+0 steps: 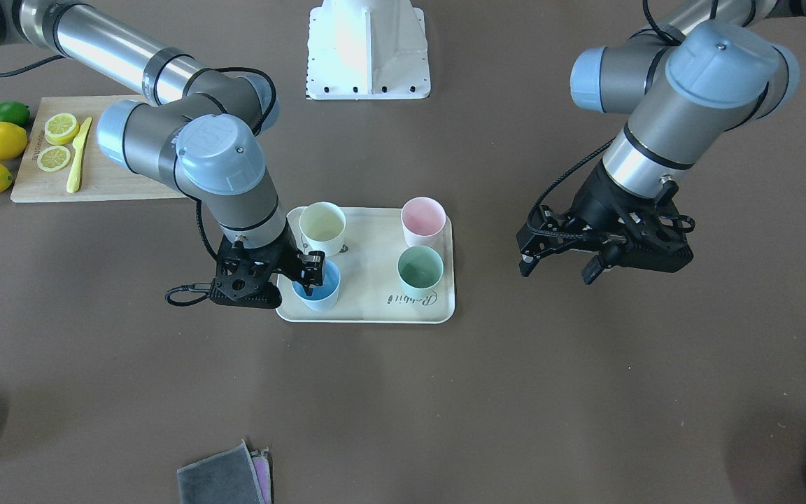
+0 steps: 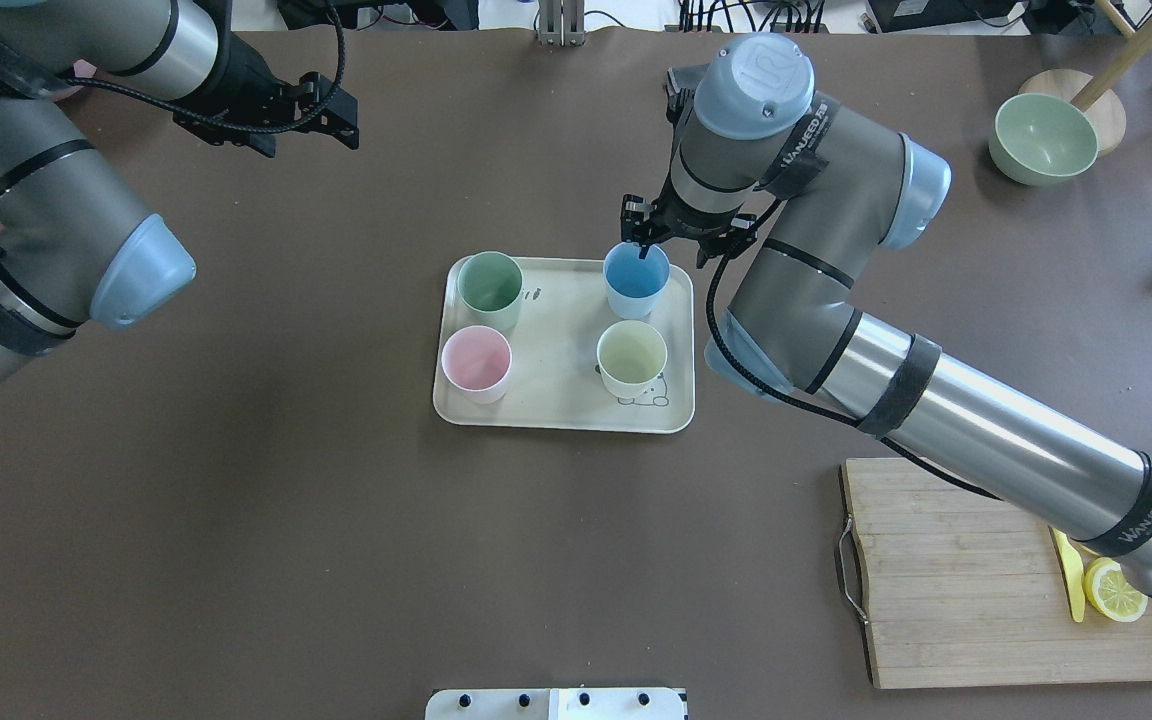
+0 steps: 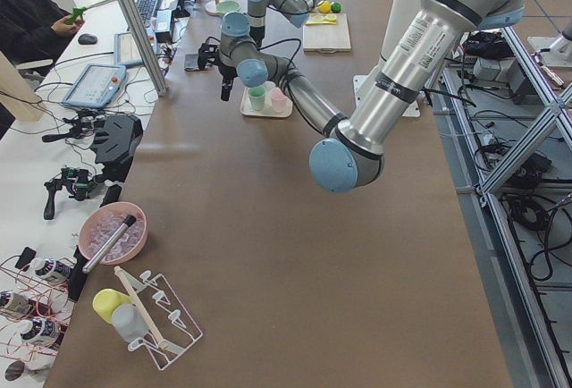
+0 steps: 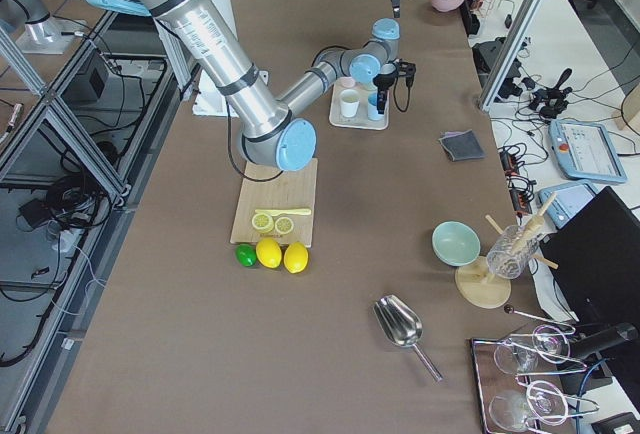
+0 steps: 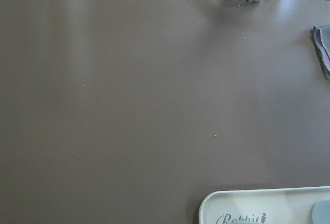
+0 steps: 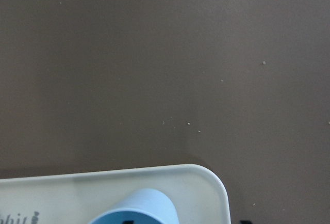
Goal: Place all cups on tray
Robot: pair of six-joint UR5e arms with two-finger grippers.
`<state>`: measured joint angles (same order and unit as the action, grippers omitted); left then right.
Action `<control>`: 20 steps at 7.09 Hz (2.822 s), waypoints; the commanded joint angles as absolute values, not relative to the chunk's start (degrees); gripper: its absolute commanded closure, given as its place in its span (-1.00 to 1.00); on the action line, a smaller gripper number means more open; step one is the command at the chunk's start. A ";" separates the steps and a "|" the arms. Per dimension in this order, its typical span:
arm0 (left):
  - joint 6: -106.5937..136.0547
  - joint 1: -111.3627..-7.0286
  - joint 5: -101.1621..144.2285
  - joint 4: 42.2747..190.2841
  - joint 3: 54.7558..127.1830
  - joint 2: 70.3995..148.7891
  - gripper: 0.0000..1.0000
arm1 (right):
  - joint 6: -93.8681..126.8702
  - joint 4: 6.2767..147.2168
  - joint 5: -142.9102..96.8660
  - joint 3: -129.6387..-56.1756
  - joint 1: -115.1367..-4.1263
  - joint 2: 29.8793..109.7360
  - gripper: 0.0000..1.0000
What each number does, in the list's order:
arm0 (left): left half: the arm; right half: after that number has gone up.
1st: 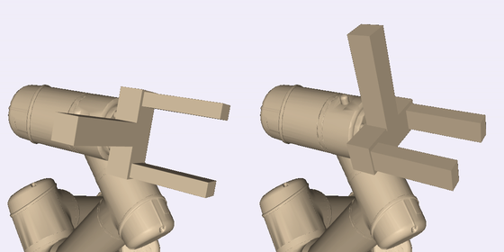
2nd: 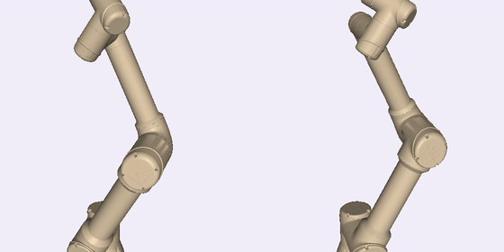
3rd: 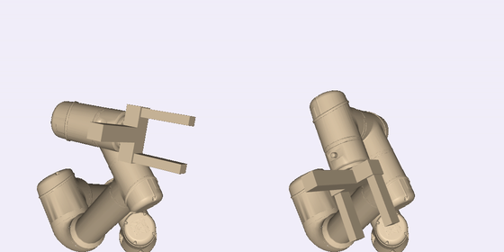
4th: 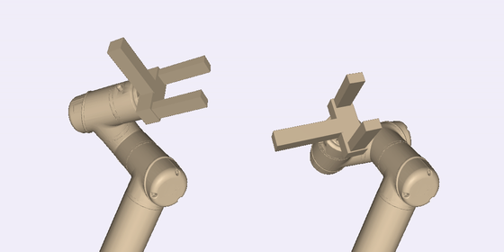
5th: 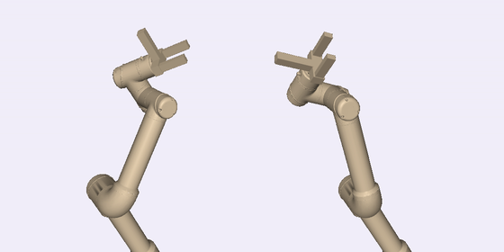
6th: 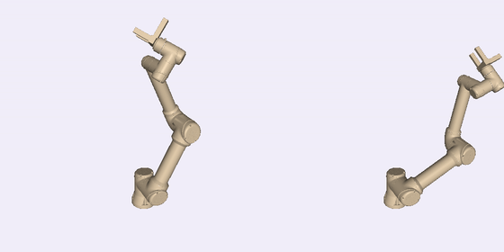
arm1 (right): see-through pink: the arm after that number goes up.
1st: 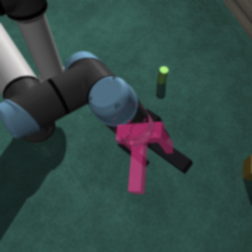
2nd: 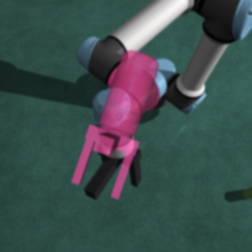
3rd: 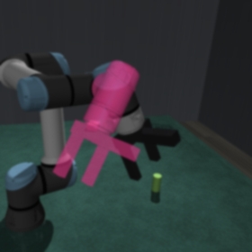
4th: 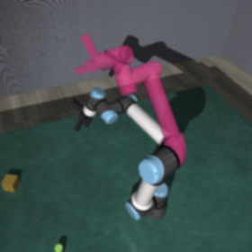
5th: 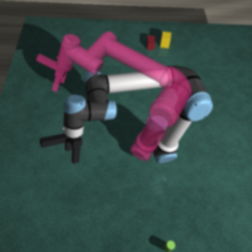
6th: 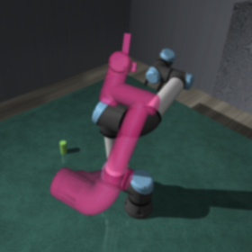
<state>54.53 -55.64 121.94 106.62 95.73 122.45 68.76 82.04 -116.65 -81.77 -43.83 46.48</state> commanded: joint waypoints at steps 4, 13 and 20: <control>34.08 -64.32 125.24 113.17 101.34 105.15 -0.95 | 47.53 84.02 -131.04 -99.02 -61.22 68.66 -1.00; 10.11 -78.13 125.06 114.26 96.43 89.82 -0.95 | 19.92 82.44 -125.51 -97.32 -76.37 87.27 -1.00; 10.11 -86.84 132.55 107.40 95.36 88.42 -0.95 | 6.32 82.26 -127.44 -93.08 -88.15 97.21 -1.00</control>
